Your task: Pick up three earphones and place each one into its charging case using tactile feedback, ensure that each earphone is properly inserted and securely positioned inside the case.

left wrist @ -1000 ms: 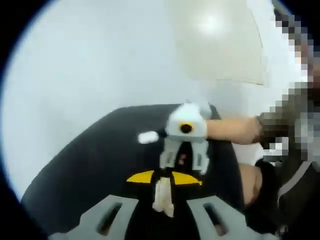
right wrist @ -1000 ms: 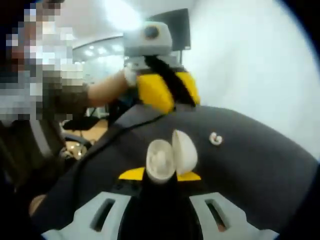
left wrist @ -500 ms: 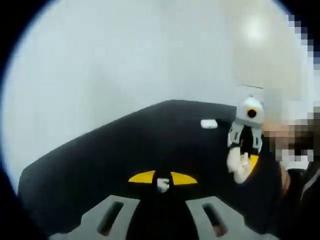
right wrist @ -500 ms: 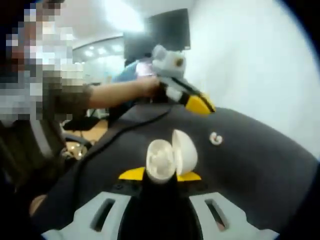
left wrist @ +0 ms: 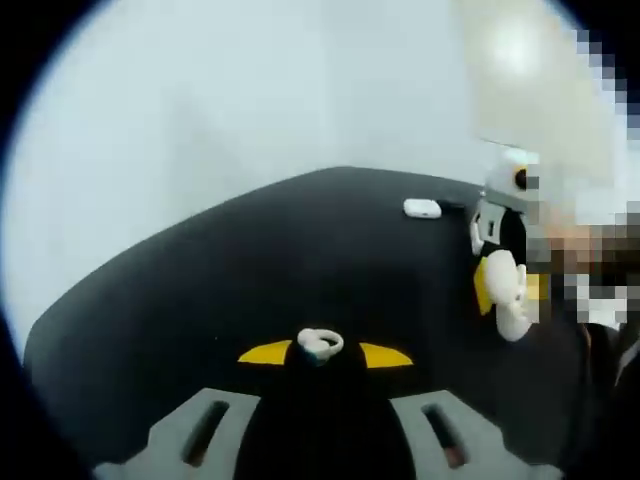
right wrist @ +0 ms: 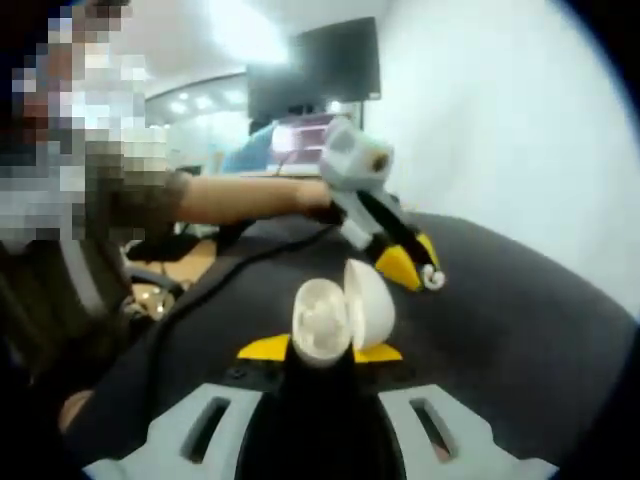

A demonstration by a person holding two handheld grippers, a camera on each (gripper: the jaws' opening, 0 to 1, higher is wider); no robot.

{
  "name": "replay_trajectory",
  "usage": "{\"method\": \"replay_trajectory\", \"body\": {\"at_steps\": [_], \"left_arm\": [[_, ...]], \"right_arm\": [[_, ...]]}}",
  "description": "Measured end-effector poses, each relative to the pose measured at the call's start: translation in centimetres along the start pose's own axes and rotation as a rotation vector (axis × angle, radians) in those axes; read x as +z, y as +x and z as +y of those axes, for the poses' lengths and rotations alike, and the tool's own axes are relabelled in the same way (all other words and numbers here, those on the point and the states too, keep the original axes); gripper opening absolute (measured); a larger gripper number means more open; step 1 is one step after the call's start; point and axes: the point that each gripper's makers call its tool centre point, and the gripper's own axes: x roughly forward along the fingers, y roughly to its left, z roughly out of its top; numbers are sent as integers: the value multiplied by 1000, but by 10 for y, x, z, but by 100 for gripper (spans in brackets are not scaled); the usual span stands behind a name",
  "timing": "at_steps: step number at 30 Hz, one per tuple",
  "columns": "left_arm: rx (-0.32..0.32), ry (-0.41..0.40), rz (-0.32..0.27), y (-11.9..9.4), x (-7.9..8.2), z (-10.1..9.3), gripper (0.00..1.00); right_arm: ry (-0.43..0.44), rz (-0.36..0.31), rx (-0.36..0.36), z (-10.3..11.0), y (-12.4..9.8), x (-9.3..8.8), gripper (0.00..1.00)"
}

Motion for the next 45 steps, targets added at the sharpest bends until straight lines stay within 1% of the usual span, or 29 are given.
{"method": "replay_trajectory", "body": {"at_steps": [1, 2, 4, 9, 14, 16, 17, 18, 19, 20, 22, 23, 25, 26, 27, 29, 32, 38, 41, 43, 44, 45], "left_arm": [[0, -7, -6, 0, 0, -1, 17], [3, -22, -8, 0, 1, -1, 15], [15, -35, -15, -1, 2, 0, 15], [36, -49, -44, -6, 1, -9, 15], [-8, -68, -109, -14, 10, -26, 15], [-20, -74, -120, -15, 13, -33, 15], [-24, -78, -121, -14, 14, -36, 15], [-8, -107, -110, -12, 12, -37, 15], [11, -138, -84, -10, 7, -36, 15], [17, -163, -65, -8, 3, -38, 15], [24, -258, -10, -3, -6, -41, 15], [28, -263, -49, -2, 0, -40, 15], [-15, -317, -25, -5, -1, -48, 16], [-33, -294, -32, -7, 1, -50, 17], [-34, -286, -35, -8, 1, -50, 21], [-37, -244, -21, -11, -2, -50, 25], [-41, -205, -16, -15, -5, -53, 25], [-33, -174, -14, -19, -7, -52, 25], [-37, -160, -27, -26, -6, -53, 25], [-68, -140, -68, -34, -1, -56, 26], [-115, -104, -89, -38, 1, -63, 25], [-199, -44, -117, -44, 4, -74, 25]], "right_arm": [[0, 0, 0, 0, 0, 0, 22], [0, 0, 1, 0, 0, 0, 22], [-1, 0, 1, 1, 0, 0, 22], [-2, 0, 2, 1, 0, 0, 22], [-2, 0, 2, 1, 1, 0, 22], [0, -1, 2, 1, 1, 0, 22], [0, -1, 3, 1, 1, 0, 22], [0, -1, 3, 1, 1, 0, 22], [1, -1, 3, 1, 1, 0, 22], [2, -1, 4, 1, 1, 0, 22], [0, -1, 3, 1, 1, 0, 22], [0, -1, 4, 1, 1, 0, 22], [0, -2, 5, 1, 0, 0, 22], [0, -2, 5, 1, 0, 0, 22], [0, -2, 5, 1, 0, 0, 22], [1, -2, 6, 1, 0, 0, 22], [1, -2, 6, 1, 0, 0, 22], [0, -2, 5, 1, -1, 0, 22], [0, -2, 4, 1, -1, 0, 22], [-1, -2, 4, 1, 0, 0, 22], [0, -2, 4, 1, 0, 0, 22], [0, -2, 4, 1, 0, 0, 22]]}}
